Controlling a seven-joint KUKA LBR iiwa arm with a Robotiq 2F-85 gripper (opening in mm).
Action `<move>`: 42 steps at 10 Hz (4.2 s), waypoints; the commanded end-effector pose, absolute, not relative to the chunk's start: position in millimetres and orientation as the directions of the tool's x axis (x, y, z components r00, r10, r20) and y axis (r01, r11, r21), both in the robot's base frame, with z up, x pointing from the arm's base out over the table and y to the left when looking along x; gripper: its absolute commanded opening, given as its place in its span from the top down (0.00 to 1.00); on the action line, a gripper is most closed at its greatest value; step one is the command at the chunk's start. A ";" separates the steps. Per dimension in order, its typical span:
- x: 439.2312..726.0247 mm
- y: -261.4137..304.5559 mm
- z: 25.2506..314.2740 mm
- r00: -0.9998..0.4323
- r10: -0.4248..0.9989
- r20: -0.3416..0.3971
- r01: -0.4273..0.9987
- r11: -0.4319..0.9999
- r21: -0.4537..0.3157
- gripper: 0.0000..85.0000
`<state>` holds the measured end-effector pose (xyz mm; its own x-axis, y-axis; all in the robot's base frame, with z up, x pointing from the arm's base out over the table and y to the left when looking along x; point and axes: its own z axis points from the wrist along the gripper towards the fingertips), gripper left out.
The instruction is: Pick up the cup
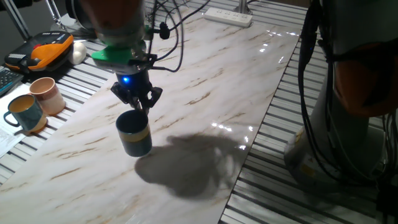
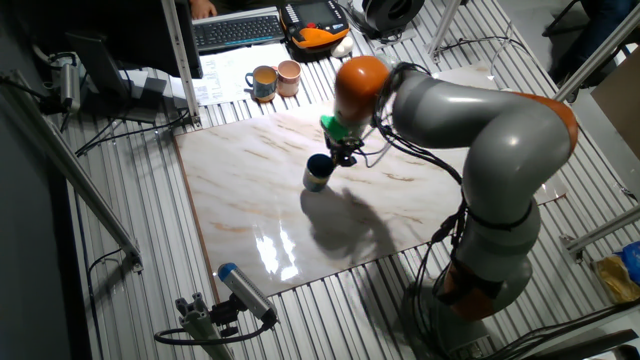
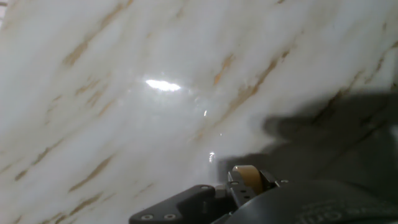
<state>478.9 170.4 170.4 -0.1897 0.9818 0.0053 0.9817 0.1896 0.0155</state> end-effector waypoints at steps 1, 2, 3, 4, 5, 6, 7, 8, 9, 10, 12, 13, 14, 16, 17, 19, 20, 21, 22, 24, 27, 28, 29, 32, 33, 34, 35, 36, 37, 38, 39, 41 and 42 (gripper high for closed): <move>476.7 169.4 172.2 -0.141 0.990 0.001 0.990 0.141 0.011 1.00; 475.9 168.8 173.4 -0.092 0.996 -0.017 0.996 0.092 -0.009 1.00; 473.0 167.7 174.9 -0.051 0.998 -0.030 0.998 0.050 -0.024 1.00; 470.4 165.0 175.5 0.012 1.000 -0.023 1.000 -0.012 -0.023 1.00; 469.8 162.2 175.2 0.070 0.997 -0.018 0.997 -0.070 -0.023 1.00; 468.0 157.7 175.0 0.107 0.994 -0.012 0.994 -0.107 -0.020 1.00; 466.5 150.3 174.9 0.125 0.992 0.014 0.992 -0.125 0.005 1.00; 465.3 139.3 174.8 0.147 0.988 0.043 0.988 -0.149 0.031 1.00; 463.8 130.3 176.8 0.163 0.986 0.047 0.986 -0.164 0.034 1.00; 461.9 123.6 179.2 0.176 0.983 0.045 0.984 -0.178 0.028 1.00; 459.2 120.5 181.4 0.196 0.981 0.014 0.981 -0.196 -0.007 1.00; 456.5 120.0 182.7 0.193 0.981 0.009 0.981 -0.193 -0.010 1.00; 453.2 118.9 184.0 0.176 0.984 -0.005 0.984 -0.177 -0.023 1.00; 446.3 115.4 187.0 0.108 0.994 -0.033 0.993 -0.109 -0.043 1.00; 445.3 112.0 188.0 0.087 0.995 -0.041 0.995 -0.089 -0.049 1.00; 449.6 109.6 186.5 0.087 0.996 -0.027 0.996 -0.088 -0.035 1.00; 452.7 108.4 181.9 0.090 0.995 -0.032 0.995 -0.091 -0.041 1.00; 454.0 104.9 180.2 0.085 0.996 -0.022 0.996 -0.086 -0.032 1.00; 456.8 102.0 178.2 0.091 0.996 -0.012 0.996 -0.092 -0.023 1.00; 458.7 94.2 175.9 0.111 0.994 0.005 0.994 -0.111 -0.010 1.00; 457.8 79.6 170.6 0.094 0.995 0.024 0.995 -0.095 0.008 1.00; 462.6 79.7 163.5 0.099 0.995 0.021 0.995 -0.099 0.005 1.00; 465.8 78.1 158.1 0.097 0.995 0.015 0.995 -0.097 -0.001 1.00; 471.1 72.6 150.0 0.075 0.997 0.002 0.997 -0.074 -0.010 1.00; 470.9 70.5 150.5 0.052 0.999 0.001 0.999 -0.052 -0.007 1.00; 469.4 66.7 152.3 0.013 1.000 0.012 1.000 -0.013 0.011 1.00; 468.2 64.0 153.8 -0.014 1.000 0.020 1.000 0.014 0.023 1.00; 467.8 63.7 154.3 -0.030 1.000 0.003 1.000 0.030 0.010 1.00; 466.2 62.9 155.5 -0.043 0.999 -0.007 0.999 0.044 0.002 1.00; 465.6 63.1 156.7 -0.045 0.999 -0.025 0.999 0.045 -0.015 1.00; 465.8 63.5 156.8 -0.037 0.998 -0.052 0.998 0.035 -0.042 1.00; 464.6 62.6 157.3 -0.023 0.996 -0.082 0.997 0.017 -0.074 1.00; 464.9 62.9 156.6 -0.017 0.996 -0.085 0.997 0.010 -0.079 1.00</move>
<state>465.2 62.9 156.2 -0.0172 0.9962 -0.0852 0.9968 0.0105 -0.0787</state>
